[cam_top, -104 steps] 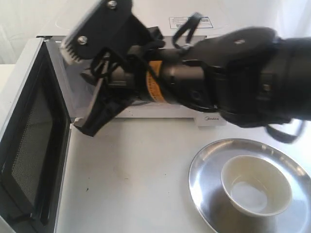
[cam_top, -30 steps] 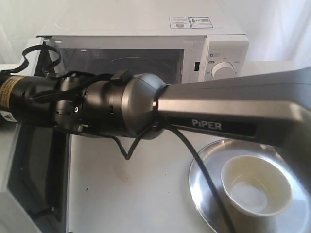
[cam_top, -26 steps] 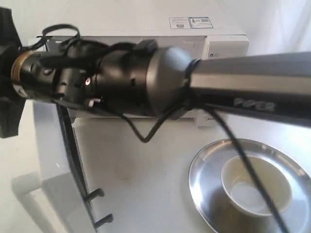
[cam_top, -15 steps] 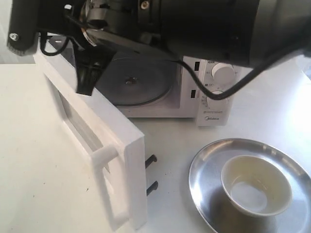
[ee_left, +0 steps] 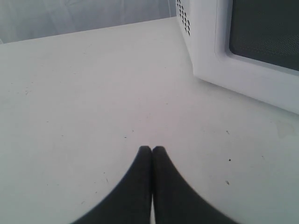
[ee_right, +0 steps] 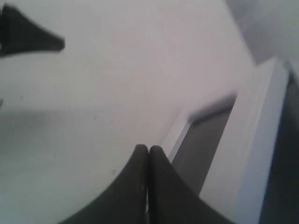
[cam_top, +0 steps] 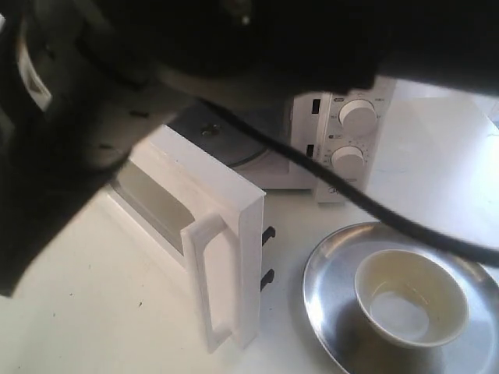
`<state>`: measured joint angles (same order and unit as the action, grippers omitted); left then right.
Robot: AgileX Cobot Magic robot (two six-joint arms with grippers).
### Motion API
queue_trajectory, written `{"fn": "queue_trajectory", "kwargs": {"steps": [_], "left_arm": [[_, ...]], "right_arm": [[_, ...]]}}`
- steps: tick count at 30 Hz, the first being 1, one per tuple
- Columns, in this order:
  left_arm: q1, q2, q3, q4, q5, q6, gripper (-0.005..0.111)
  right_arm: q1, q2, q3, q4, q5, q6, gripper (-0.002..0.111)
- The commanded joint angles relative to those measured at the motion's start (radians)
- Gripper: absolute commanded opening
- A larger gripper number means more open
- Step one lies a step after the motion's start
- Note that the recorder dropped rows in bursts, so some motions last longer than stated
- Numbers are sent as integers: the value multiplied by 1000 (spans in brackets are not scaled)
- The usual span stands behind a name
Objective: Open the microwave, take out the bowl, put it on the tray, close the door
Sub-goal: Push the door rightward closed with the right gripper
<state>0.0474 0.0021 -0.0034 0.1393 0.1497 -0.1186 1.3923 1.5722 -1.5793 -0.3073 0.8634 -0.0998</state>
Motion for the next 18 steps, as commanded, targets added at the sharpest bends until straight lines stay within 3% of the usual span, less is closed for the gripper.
{"fn": "queue_trajectory", "kwargs": {"steps": [1,7,12,18], "left_arm": [[0,-2,3,-4,-1,-6,0],[0,-2,3,-4,-1,-6,0],[0,-2,3,-4,-1,-6,0],[0,-2,3,-4,-1,-6,0]], "right_arm": [[3,10,55,56,126,70,0],[3,67,81,-24,222,154,0],[-5,134,81,-397,358,419,0],[-148,181,99,-648,358,580,0]]}}
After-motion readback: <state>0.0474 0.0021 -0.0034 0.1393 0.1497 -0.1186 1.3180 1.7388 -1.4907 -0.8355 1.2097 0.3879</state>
